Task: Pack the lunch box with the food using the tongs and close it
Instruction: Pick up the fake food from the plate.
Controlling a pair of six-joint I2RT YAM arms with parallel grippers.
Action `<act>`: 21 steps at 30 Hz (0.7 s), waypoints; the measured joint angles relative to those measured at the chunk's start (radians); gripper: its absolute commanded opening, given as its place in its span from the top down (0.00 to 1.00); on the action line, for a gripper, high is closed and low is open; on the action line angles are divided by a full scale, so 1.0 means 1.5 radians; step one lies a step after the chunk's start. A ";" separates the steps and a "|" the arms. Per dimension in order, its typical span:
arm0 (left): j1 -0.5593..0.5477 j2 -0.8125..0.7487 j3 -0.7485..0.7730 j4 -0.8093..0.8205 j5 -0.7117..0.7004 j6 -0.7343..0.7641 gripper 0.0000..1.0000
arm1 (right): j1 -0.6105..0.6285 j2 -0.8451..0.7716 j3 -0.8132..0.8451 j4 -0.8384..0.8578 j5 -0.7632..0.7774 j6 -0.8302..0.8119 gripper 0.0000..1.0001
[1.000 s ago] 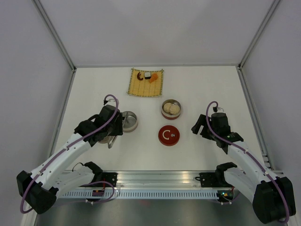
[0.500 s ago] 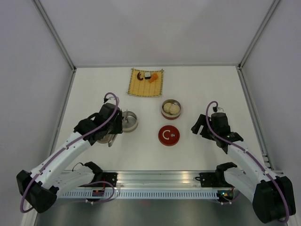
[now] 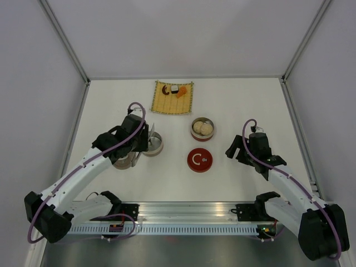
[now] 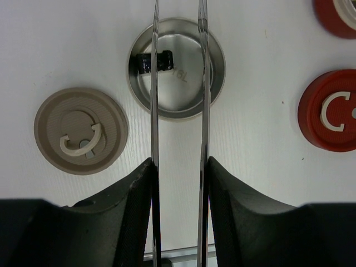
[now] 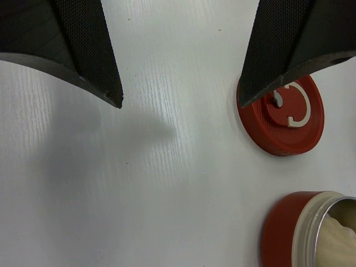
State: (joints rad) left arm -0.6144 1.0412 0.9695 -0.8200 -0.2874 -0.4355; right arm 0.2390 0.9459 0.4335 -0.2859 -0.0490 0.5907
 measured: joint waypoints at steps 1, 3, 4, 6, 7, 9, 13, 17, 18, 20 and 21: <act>0.000 0.013 0.012 0.007 -0.001 0.006 0.52 | 0.000 0.002 0.000 0.001 0.000 0.000 0.10; 0.000 0.043 0.041 0.019 -0.001 0.015 0.52 | 0.000 0.005 0.000 0.002 0.000 0.000 0.10; 0.000 0.066 0.057 0.035 0.000 0.021 0.52 | 0.000 0.006 0.000 0.002 0.000 0.000 0.10; 0.000 0.103 0.080 0.056 0.000 0.029 0.52 | 0.000 0.008 0.000 0.002 0.000 0.000 0.10; 0.000 0.125 0.092 0.069 0.001 0.034 0.52 | 0.000 0.008 0.000 0.002 0.001 0.000 0.10; 0.000 0.162 0.112 0.089 0.000 0.042 0.52 | 0.000 0.008 0.000 0.001 0.001 -0.001 0.10; 0.000 0.266 0.194 0.119 -0.001 0.068 0.52 | 0.000 0.009 0.001 0.001 0.006 -0.003 0.09; 0.004 0.352 0.289 0.152 -0.003 0.091 0.52 | 0.000 0.020 0.001 0.004 0.013 -0.007 0.09; 0.008 0.375 0.315 0.160 -0.002 0.095 0.52 | 0.000 0.027 0.001 0.006 0.013 -0.008 0.09; 0.015 0.418 0.367 0.172 -0.001 0.101 0.52 | 0.000 0.045 0.003 0.014 0.013 -0.008 0.09; 0.020 0.445 0.393 0.181 0.000 0.103 0.52 | 0.000 0.056 0.005 0.018 0.013 -0.008 0.09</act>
State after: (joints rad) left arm -0.5846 1.7081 1.5597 -0.5488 -0.2871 -0.2813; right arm 0.2390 1.0298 0.4404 -0.2592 -0.0292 0.5785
